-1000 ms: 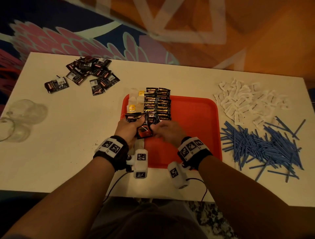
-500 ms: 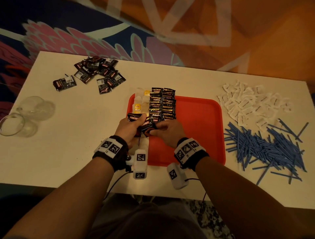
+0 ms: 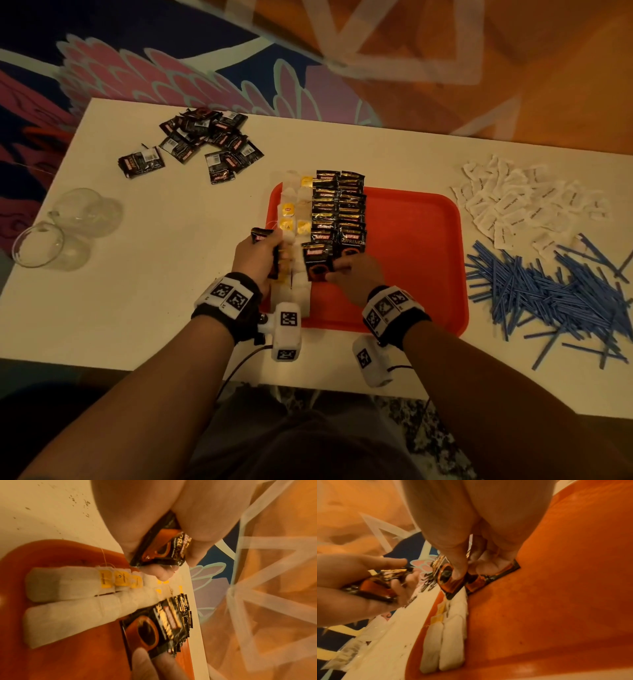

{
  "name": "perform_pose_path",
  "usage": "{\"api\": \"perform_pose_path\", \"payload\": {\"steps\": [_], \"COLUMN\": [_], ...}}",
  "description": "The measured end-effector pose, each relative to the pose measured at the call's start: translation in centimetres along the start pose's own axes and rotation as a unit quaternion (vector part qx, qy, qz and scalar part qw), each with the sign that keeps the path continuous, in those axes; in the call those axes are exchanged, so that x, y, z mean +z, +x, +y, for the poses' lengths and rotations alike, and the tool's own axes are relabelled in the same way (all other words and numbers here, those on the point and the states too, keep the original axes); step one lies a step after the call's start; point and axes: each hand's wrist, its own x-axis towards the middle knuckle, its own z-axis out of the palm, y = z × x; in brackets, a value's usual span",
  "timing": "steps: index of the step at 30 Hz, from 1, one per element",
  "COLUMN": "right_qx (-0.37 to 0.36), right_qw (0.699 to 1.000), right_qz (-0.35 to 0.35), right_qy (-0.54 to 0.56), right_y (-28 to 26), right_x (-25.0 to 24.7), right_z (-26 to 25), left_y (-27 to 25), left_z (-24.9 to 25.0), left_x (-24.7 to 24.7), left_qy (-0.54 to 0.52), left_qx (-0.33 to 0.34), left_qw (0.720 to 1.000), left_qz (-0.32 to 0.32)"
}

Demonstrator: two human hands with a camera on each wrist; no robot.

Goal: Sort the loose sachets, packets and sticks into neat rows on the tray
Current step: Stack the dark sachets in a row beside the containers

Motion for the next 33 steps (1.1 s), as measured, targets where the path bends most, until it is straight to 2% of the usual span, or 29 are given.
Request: {"api": "perform_pose_path", "payload": {"steps": [5, 15, 19, 29, 33], "right_qx": [0.067, 0.101, 0.114, 0.076, 0.055], "right_qw": [0.997, 0.991, 0.990, 0.992, 0.992], "right_qz": [0.025, 0.071, 0.074, 0.089, 0.069], "right_qy": [-0.010, 0.053, 0.047, 0.050, 0.088], "right_y": [1.0, 2.8, 3.0, 1.9, 0.7], "right_x": [0.1, 1.2, 1.2, 0.3, -0.1], "right_z": [1.5, 0.9, 0.9, 1.3, 0.3], "left_y": [0.1, -0.4, -0.3, 0.8, 0.4], "left_z": [-0.3, -1.0, -1.2, -1.7, -1.5], "left_x": [-1.6, -3.5, -3.8, -3.7, -2.6], "left_qy": [-0.032, -0.029, -0.027, 0.043, 0.063], "left_qx": [-0.025, -0.031, -0.033, -0.002, 0.028], "left_qw": [0.999, 0.999, 0.999, 0.998, 0.998], "left_qz": [0.027, 0.008, 0.006, 0.035, 0.009]}}
